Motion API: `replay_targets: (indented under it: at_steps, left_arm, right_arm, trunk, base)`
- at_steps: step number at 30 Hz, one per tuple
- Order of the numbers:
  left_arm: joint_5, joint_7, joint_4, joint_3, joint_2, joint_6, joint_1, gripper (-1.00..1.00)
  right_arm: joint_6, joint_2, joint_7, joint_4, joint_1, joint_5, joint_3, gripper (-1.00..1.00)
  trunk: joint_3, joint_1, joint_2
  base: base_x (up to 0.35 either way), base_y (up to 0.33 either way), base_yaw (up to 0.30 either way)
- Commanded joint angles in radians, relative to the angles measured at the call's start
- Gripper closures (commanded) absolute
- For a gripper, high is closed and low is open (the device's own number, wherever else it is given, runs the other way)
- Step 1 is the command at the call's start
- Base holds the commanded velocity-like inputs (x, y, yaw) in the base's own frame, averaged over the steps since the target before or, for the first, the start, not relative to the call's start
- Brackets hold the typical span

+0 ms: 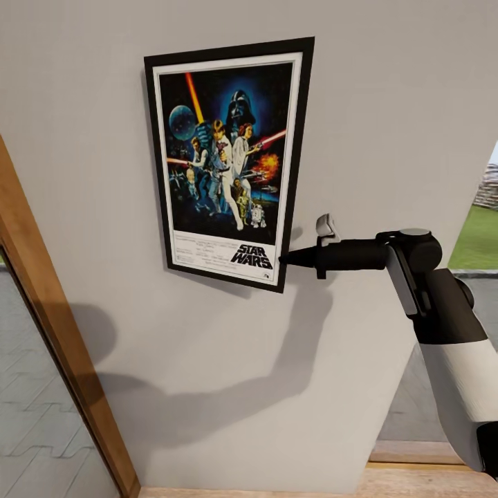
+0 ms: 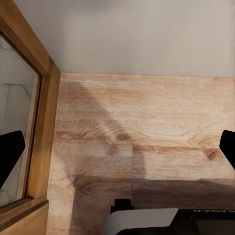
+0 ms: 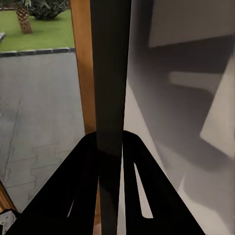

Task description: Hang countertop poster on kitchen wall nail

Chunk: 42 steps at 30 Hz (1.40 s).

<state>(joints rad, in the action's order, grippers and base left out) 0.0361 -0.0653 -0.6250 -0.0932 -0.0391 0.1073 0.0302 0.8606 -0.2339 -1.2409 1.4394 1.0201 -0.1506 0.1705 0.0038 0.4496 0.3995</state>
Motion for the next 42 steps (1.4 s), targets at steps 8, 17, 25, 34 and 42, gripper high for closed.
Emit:
replay_targets:
  at_steps: [8,17,25,34,42]
  left_arm:
    - [0.004,-0.007,-0.001,-0.005,0.001,0.002,0.0,-1.0]
    - [0.004,-0.007,-0.001,-0.005,0.001,0.002,0.0,-1.0]
    - [0.004,-0.007,-0.001,-0.005,0.001,0.002,0.0,-1.0]
    - [0.004,-0.007,-0.001,-0.005,0.001,0.002,0.0,-1.0]
    - [0.004,-0.007,-0.001,-0.005,0.001,0.002,0.0,-1.0]
  right_arm:
    - [0.006,-0.001,0.001,-0.001,0.0,-0.006,0.002,1.0]
    - [0.002,-0.001,0.001,-0.001,-0.007,-0.006,0.003,1.0]
    - [0.0,-0.002,0.001,-0.001,-0.024,-0.006,0.003,1.0]
    - [0.0,-0.002,0.001,-0.001,-0.032,-0.006,0.002,1.0]
    - [0.0,-0.002,0.001,-0.001,-0.032,-0.006,0.002,1.0]
  trunk:
    - [0.0,0.0,0.001]
    - [0.0,0.0,0.001]
    - [0.0,0.0,0.001]
    - [0.0,0.0,0.001]
    - [0.0,0.0,0.001]
  base:
    - [0.0,0.0,0.0]
    - [0.0,0.0,0.0]
    - [0.0,0.0,0.0]
    - [0.0,0.0,0.0]
    - [0.0,0.0,0.0]
